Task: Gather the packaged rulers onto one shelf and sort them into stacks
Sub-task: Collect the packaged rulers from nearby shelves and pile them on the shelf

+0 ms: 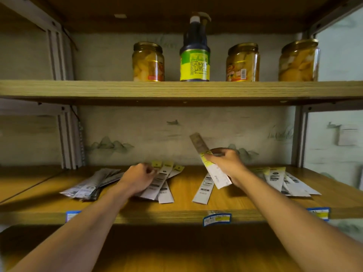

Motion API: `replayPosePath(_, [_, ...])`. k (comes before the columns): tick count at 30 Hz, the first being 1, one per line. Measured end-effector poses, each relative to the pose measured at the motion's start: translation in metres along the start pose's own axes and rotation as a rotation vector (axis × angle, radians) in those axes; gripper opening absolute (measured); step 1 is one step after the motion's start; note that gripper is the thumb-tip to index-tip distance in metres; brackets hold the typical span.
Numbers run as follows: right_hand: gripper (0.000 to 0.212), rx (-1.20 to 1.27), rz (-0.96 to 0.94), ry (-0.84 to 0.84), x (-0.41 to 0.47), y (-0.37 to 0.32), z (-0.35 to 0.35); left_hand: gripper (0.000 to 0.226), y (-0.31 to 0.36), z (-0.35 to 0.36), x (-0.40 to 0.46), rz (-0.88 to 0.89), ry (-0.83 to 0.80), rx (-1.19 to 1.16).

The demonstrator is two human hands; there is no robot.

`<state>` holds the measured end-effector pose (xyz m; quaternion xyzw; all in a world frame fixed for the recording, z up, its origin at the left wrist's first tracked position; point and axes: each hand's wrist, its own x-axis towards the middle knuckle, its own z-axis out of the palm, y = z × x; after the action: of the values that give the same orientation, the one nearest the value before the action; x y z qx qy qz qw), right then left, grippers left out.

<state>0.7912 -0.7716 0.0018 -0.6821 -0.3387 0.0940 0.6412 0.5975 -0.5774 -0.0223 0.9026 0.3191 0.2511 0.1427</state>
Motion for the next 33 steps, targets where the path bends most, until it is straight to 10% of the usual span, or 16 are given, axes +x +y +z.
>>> replayPosePath(23, [0.057, -0.918, -0.043, -0.026, -0.006, -0.001, 0.140, 0.024, -0.039, 0.000, -0.009, 0.023, 0.054, -0.268])
replayPosePath(33, [0.013, -0.977, 0.088, 0.049, -0.031, -0.004, 0.039, 0.023, -0.044, -0.005, -0.007, 0.014, 0.059, -0.336])
